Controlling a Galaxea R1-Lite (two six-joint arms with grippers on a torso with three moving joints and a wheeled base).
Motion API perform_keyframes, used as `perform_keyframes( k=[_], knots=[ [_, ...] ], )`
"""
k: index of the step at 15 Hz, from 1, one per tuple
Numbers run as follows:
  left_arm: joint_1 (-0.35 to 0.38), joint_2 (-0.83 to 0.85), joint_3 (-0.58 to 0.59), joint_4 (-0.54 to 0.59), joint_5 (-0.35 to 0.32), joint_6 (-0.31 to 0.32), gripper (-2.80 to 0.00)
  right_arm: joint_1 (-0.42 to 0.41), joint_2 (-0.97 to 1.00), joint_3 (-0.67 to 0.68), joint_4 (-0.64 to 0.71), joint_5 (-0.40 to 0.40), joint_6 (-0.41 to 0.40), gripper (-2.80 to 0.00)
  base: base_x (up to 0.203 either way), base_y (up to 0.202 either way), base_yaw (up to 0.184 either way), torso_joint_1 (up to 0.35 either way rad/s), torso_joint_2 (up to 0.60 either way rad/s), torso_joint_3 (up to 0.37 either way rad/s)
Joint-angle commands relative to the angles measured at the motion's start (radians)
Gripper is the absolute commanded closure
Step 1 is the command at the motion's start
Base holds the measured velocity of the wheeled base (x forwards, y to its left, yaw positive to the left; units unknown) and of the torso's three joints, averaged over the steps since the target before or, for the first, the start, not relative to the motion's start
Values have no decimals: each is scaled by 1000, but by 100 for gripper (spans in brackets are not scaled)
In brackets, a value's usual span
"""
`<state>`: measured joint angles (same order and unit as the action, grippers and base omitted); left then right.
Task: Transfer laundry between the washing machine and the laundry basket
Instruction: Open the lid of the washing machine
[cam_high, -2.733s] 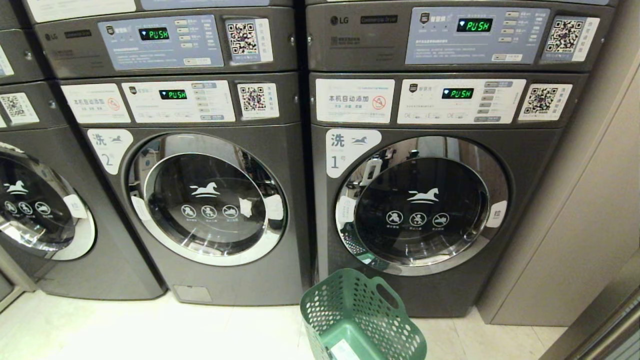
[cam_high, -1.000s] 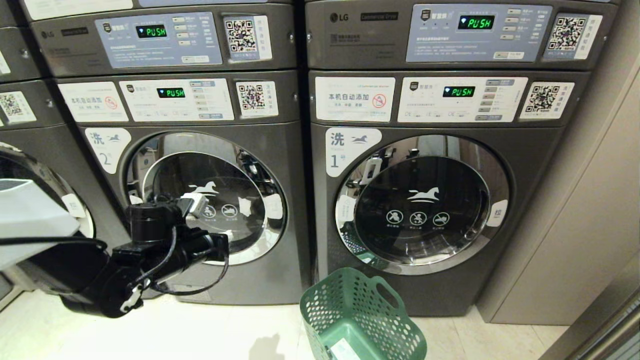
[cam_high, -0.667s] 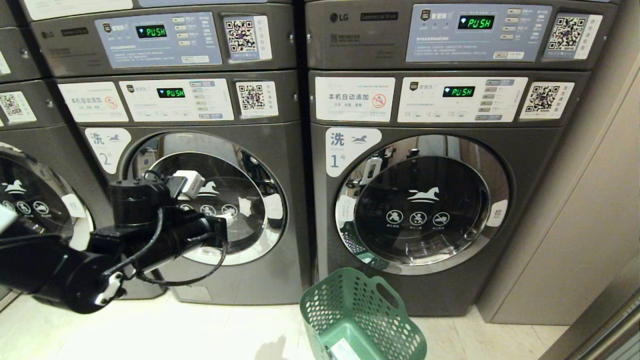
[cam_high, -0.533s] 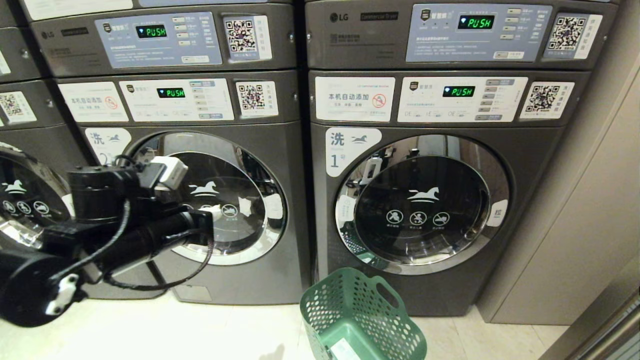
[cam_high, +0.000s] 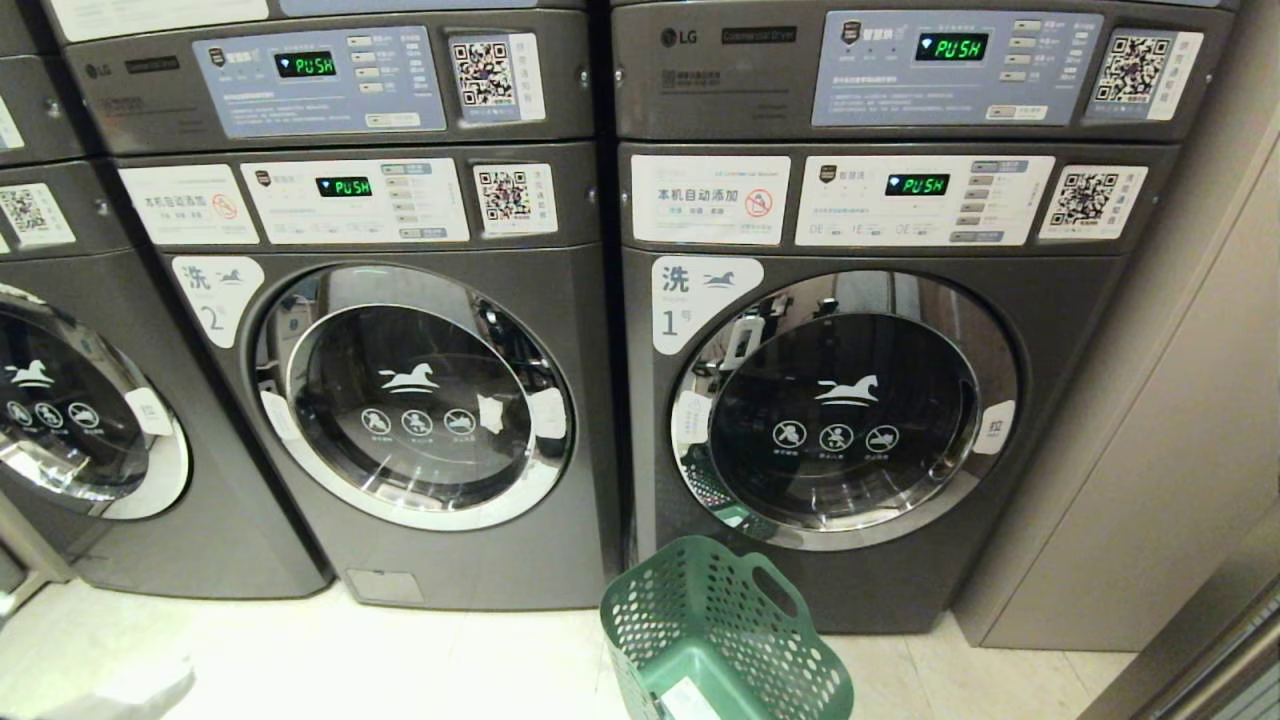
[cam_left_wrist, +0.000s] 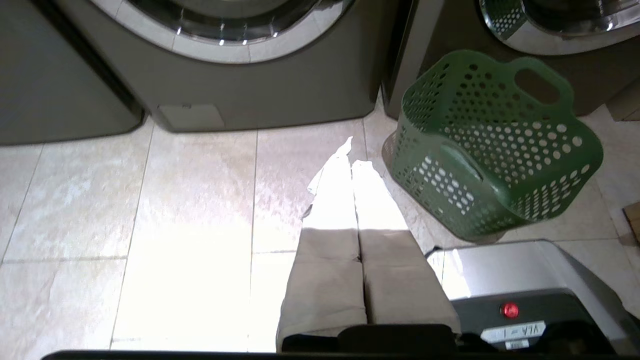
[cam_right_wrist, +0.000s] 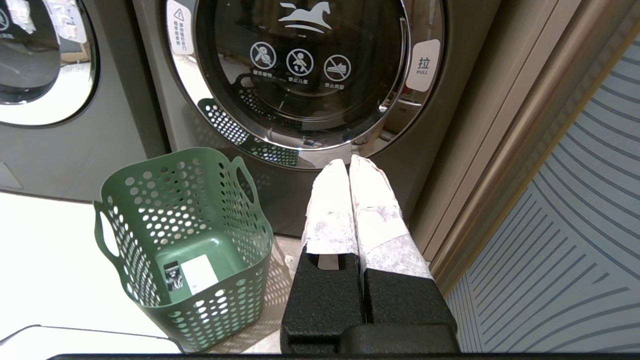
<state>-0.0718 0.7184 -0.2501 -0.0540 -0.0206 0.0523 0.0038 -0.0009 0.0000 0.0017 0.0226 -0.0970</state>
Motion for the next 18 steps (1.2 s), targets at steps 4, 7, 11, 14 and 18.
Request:
perform_keyframes(
  k=[4,7,11,14,18],
  knots=[
    [84,-522,143,233,-33,14,0,1,-1,0,0,0,-1,0,0,0,0,0,0,0],
    [75,-701,189,170,-40,45,0,0,-1,-2,0,0,-1,0,0,0,0,0,0,0],
    [70,-720,249,79,-30,63,0,1,-1,0,0,0,0,0,0,0,0,0,0,0],
    [70,-720,247,82,-25,62,0,1,-1,0,0,0,0,0,0,0,0,0,0,0],
    [70,-720,247,80,-21,34,0,1,-1,-1,-2,1,7,0,0,0,0,0,0,0]
  ],
)
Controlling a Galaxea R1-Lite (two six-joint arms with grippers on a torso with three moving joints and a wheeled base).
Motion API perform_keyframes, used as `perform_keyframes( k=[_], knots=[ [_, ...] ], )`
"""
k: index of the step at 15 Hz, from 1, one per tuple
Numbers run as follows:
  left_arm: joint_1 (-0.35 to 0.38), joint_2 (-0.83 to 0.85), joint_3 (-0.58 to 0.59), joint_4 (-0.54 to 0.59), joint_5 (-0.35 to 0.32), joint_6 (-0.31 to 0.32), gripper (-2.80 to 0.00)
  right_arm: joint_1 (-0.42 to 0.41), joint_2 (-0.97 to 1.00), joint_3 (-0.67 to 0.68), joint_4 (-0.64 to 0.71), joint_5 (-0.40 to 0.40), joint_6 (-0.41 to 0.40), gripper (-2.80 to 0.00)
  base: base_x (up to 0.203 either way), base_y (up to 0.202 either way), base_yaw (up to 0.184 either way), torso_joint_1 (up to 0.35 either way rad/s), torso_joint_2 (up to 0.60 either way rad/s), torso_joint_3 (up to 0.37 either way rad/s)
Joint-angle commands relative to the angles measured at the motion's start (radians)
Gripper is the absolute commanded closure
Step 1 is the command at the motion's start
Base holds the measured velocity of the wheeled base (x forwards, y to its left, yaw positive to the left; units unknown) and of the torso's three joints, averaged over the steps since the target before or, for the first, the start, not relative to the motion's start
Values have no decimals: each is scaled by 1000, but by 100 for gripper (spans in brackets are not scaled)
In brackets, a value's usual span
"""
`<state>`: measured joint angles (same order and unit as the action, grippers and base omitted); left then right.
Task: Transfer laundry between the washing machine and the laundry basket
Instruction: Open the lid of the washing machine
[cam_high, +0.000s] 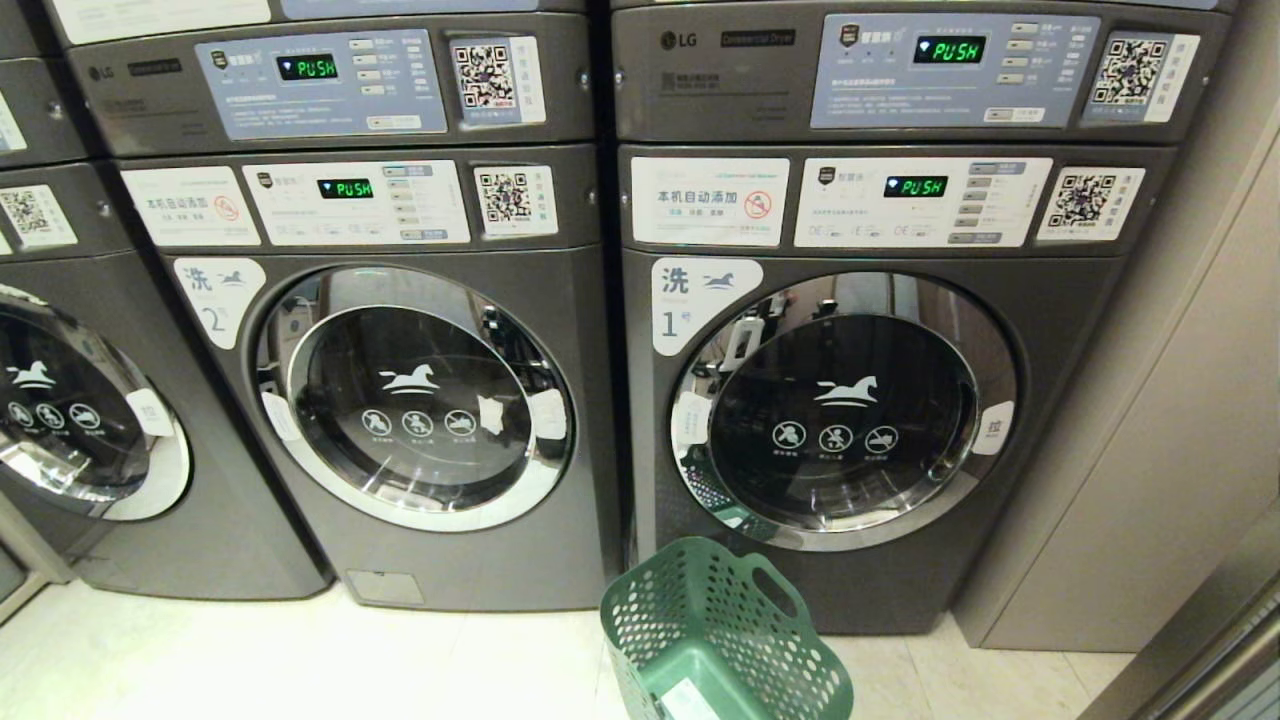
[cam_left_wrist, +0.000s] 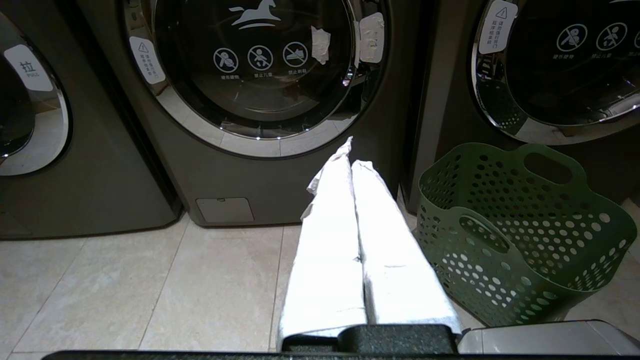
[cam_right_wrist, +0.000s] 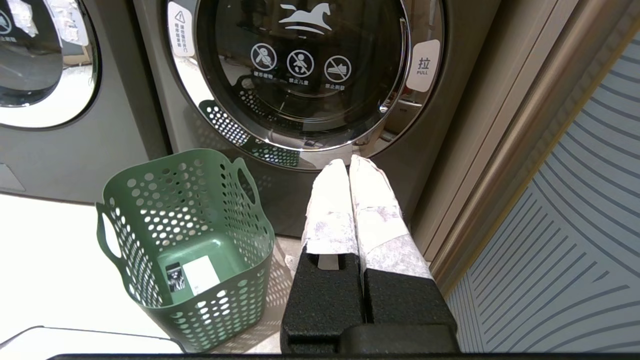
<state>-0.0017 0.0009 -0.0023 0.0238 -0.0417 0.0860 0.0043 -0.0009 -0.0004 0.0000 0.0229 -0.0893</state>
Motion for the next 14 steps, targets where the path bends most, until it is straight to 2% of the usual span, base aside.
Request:
perform_keyframes(
  k=[1,3,5,14],
  knots=[
    [0,-2,-1,4,-1,0,0,0,-1,0,0,0,-1,0,0,0,0,0,0,0],
    [0,-2,-1,4,-1,-1,0,0,-1,-1,3,-2,12,0,0,0,0,0,0,0],
    [0,-2,-1,5,-1,0,0,0,-1,0,-1,-8,90,0,0,0,0,0,0,0],
    [2,-2,-1,5,0,-1,0,0,-1,0,-3,-26,100,0,0,0,0,0,0,0]
  ],
)
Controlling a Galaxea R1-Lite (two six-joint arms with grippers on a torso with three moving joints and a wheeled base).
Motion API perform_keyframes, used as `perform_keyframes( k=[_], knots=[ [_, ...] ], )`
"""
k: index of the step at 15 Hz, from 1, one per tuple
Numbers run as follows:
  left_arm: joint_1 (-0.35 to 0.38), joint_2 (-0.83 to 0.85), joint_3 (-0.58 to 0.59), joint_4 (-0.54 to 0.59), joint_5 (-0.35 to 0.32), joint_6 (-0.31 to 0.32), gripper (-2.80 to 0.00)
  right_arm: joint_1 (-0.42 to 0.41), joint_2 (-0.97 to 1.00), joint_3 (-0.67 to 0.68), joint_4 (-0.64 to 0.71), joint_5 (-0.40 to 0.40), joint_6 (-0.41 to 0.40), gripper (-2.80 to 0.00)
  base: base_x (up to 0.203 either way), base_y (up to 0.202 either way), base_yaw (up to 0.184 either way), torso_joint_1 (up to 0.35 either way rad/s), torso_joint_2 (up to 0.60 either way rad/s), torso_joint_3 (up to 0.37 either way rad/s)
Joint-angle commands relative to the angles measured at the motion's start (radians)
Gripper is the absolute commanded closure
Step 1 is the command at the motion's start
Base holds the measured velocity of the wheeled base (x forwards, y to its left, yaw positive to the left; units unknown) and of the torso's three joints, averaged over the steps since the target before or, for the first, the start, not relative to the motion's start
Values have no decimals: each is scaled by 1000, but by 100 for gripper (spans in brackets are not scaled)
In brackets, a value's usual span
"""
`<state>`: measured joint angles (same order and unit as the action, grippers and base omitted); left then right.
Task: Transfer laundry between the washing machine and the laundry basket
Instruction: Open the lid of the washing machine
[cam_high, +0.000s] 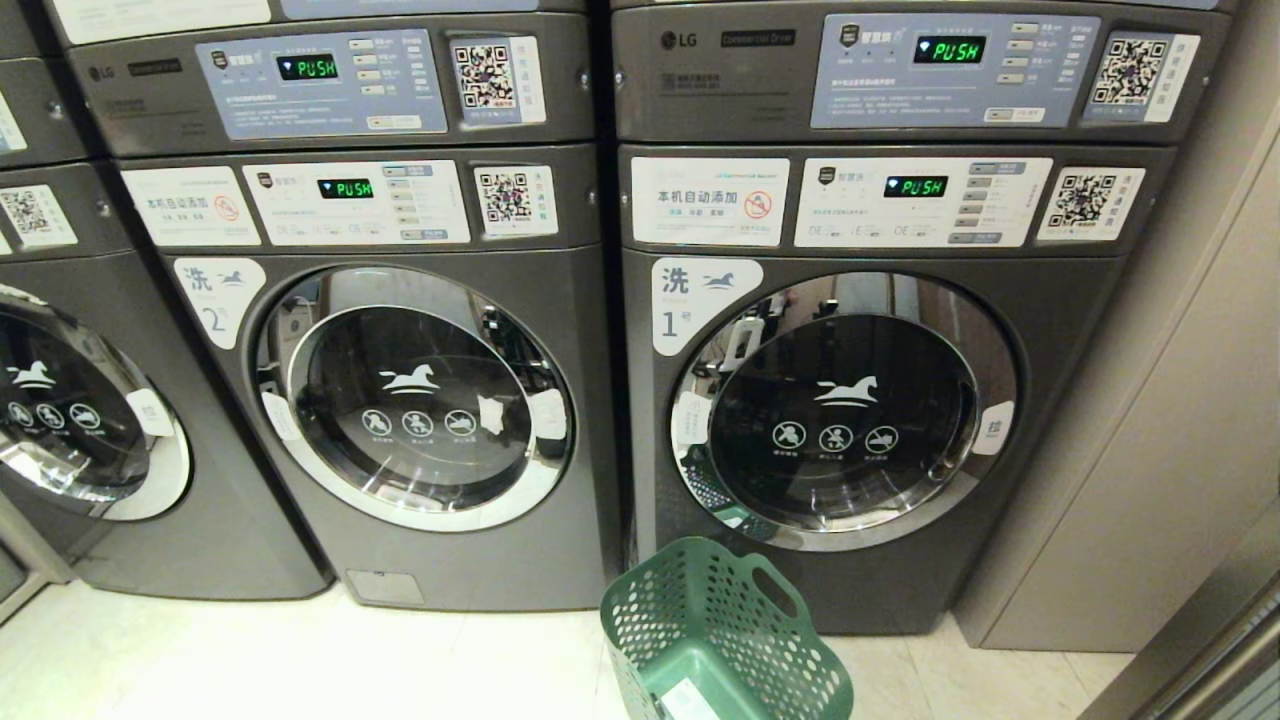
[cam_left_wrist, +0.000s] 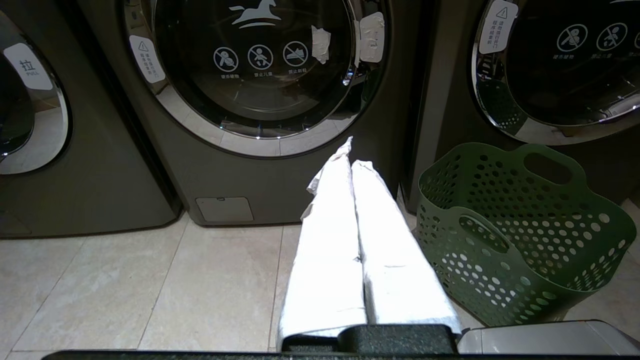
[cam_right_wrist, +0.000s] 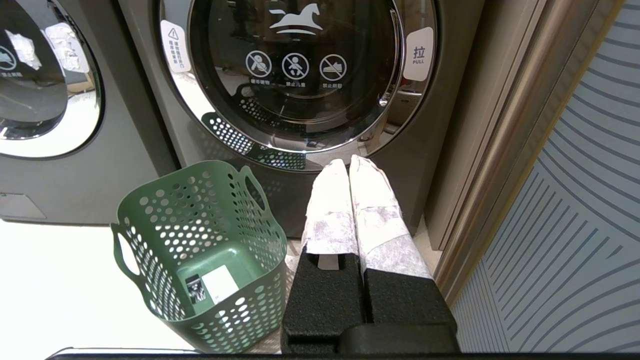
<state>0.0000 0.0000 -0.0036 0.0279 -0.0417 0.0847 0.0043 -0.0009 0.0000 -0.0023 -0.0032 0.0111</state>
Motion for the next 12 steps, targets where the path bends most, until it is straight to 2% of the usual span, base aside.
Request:
perform_keyframes(
  k=[1,5,12],
  knots=[
    [0,-2,1,1,2,0,0,0,-1,0,-1,0,0,0,0,0,0,0,0,0],
    [0,-2,1,1,5,0,0,0,-1,0,1,-1,0,0,0,0,0,66,-240,-121],
    [-1,-2,1,1,10,-6,0,0,-1,0,-1,-3,4,0,0,0,0,237,-425,-219]
  ],
)
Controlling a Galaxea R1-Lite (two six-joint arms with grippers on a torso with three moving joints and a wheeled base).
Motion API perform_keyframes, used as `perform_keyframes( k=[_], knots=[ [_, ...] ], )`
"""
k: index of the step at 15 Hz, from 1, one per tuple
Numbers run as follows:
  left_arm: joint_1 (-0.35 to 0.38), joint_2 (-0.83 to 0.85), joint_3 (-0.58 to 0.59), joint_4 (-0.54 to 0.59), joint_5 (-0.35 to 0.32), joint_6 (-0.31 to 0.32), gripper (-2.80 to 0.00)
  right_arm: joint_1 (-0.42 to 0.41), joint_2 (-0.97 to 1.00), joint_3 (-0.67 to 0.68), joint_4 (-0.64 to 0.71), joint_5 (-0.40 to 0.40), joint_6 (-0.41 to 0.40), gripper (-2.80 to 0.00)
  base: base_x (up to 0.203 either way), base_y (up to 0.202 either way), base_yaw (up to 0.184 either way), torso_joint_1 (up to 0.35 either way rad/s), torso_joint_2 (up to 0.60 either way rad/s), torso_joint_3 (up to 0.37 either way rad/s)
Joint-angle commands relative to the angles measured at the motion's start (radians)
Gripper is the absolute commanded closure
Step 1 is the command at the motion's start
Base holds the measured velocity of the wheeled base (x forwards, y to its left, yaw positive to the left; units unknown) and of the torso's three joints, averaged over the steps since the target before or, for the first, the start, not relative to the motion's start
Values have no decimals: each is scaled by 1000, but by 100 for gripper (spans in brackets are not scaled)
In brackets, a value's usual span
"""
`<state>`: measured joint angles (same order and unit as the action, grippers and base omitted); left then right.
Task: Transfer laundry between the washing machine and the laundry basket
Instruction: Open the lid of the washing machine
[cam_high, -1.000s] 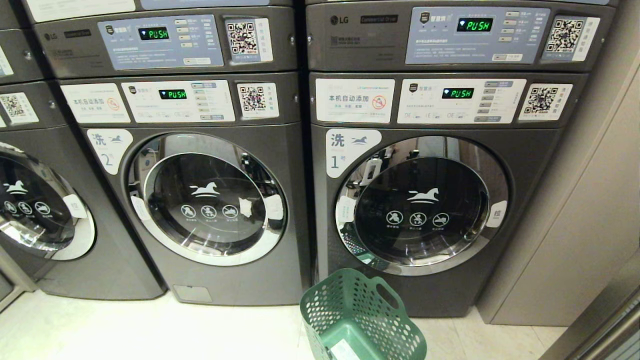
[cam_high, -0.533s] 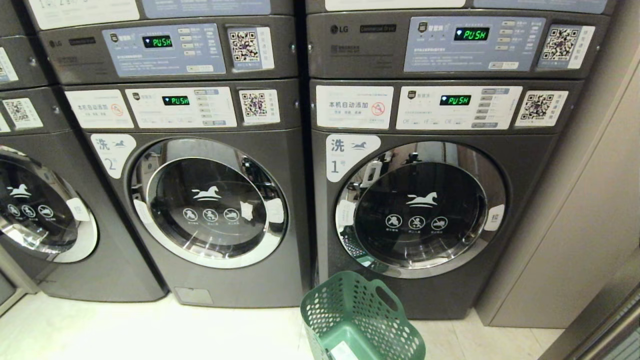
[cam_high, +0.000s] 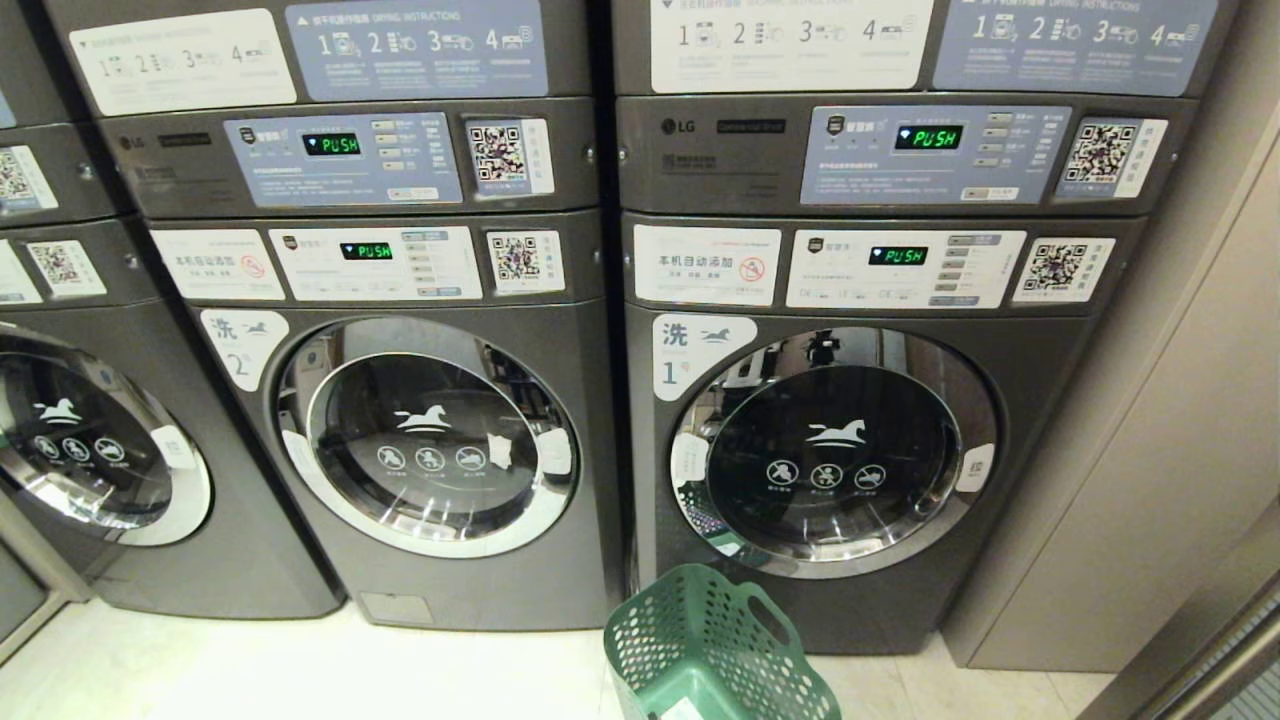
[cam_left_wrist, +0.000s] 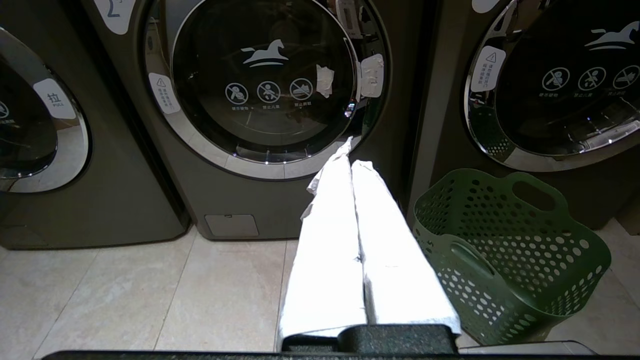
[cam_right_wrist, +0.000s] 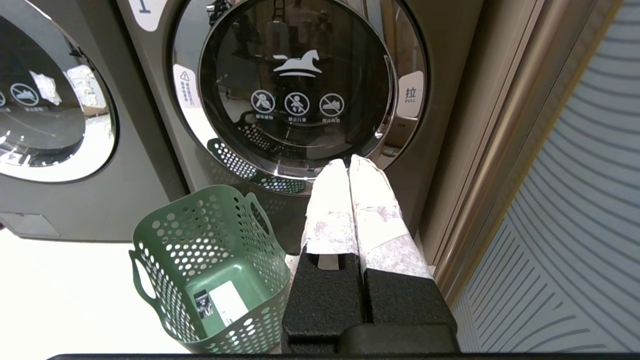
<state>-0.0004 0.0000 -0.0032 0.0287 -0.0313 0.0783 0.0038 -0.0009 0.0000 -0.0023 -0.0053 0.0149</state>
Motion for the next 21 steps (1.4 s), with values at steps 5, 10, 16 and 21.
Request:
perform_keyframes(
  k=[5,10,16,21],
  knots=[
    [-1,-2,3,-10,-9,9,0,1,-1,0,-1,-1,0,0,0,0,0,28,-43,-24],
    [-1,-3,5,-12,-2,4,0,1,-1,0,-1,0,0,0,0,0,0,0,0,0],
    [-1,-3,5,-10,-2,6,0,1,-1,0,-1,-1,0,0,0,0,0,0,0,0],
    [-1,-3,5,-10,-4,9,0,1,-1,0,-1,-1,0,0,53,0,0,-1,-3,0]
  ],
)
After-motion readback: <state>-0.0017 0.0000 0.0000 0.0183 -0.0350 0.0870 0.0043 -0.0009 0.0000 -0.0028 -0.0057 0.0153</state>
